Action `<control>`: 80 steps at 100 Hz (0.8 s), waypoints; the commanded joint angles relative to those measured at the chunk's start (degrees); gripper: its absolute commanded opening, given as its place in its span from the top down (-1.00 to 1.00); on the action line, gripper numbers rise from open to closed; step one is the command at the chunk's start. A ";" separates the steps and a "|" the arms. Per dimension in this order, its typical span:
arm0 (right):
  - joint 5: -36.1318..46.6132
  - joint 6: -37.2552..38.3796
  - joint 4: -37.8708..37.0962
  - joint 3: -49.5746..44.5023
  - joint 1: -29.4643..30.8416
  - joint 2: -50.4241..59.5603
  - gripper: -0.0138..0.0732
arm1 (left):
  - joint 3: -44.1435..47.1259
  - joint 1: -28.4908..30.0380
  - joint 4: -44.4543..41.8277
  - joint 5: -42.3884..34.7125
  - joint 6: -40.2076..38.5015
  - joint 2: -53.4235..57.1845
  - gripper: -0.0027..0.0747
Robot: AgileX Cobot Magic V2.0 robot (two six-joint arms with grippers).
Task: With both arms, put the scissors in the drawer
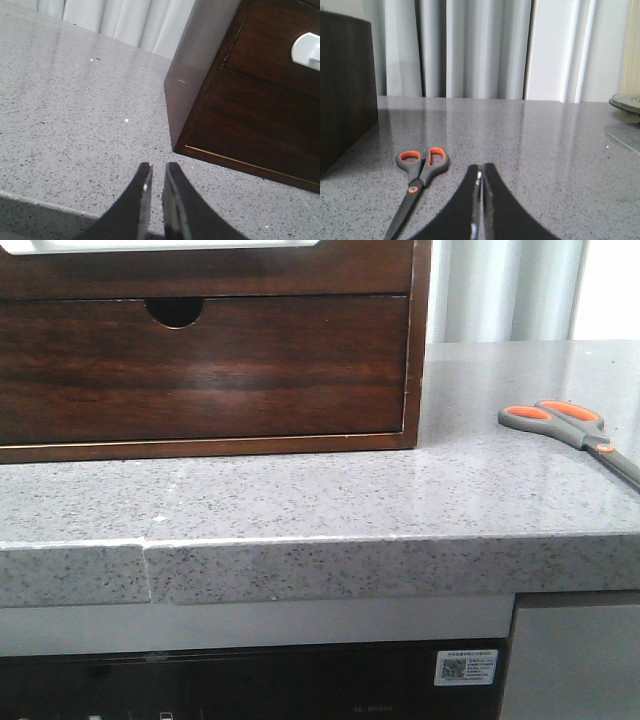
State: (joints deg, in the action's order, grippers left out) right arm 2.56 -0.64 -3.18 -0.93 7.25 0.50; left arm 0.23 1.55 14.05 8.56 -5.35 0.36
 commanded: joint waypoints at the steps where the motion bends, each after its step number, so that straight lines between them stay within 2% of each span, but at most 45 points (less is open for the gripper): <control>1: 5.04 -0.44 0.07 -0.63 0.19 1.18 0.95 | 0.94 -0.01 1.29 -5.46 -0.42 1.93 0.92; 9: 4.38 -0.44 0.07 -0.63 0.19 1.18 0.95 | 0.84 -0.01 3.43 -7.55 -0.42 1.93 0.92; 33: 1.60 0.64 1.86 2.01 0.19 1.04 0.95 | -0.49 -0.01 2.75 -9.09 -0.42 1.93 0.92; 61: -3.21 0.64 2.29 8.79 0.19 -5.00 0.95 | -3.58 -0.01 -1.43 -9.00 -0.42 1.83 0.92; 80: -4.81 0.64 2.29 13.94 0.19 -11.48 0.95 | -7.17 -0.01 -8.57 -8.56 -0.42 1.43 0.92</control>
State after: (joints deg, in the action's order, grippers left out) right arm -5.54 0.00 -1.05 9.01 7.25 -7.37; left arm -3.35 1.55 8.71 4.47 -5.35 0.36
